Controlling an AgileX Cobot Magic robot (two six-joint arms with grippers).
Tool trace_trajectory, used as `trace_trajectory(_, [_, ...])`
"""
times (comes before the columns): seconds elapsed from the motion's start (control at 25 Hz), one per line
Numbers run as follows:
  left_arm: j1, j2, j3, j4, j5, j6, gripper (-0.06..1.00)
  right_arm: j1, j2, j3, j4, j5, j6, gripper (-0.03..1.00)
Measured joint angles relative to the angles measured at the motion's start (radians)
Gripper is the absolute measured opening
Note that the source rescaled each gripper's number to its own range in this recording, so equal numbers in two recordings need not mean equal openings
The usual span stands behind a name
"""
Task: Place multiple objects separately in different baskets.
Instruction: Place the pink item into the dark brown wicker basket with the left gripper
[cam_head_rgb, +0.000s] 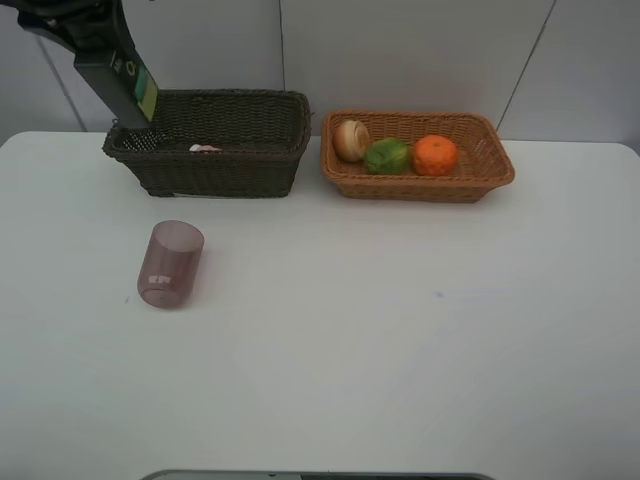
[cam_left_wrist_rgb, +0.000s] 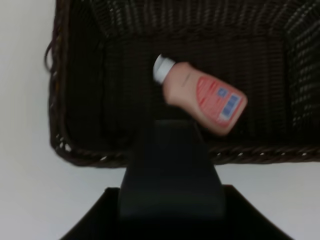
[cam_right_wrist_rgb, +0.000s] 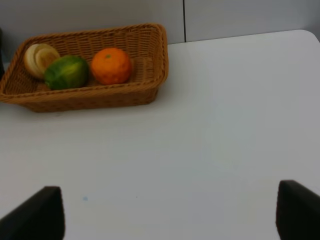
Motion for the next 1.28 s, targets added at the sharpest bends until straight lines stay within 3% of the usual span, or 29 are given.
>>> trace_trajectory(0.16, [-0.069, 0.111, -0.101, 0.001, -0.046, 0.012, 0.03, 0.000, 0.000, 0.000, 0.000, 0.000, 0.000, 0.90])
trace_trajectory(0.4, [-0.148, 0.268, -0.187, -0.002, -0.193, 0.016, 0.03, 0.000, 0.000, 0.000, 0.000, 0.000, 0.000, 0.90])
trace_trajectory(0.88, [-0.154, 0.469, -0.189, 0.028, -0.462, 0.030, 0.03, 0.000, 0.000, 0.000, 0.000, 0.000, 0.000, 0.90])
trace_trajectory(1.28, [-0.154, 0.514, -0.189, 0.030, -0.484, 0.031, 0.03, 0.000, 0.000, 0.000, 0.000, 0.000, 0.000, 0.90])
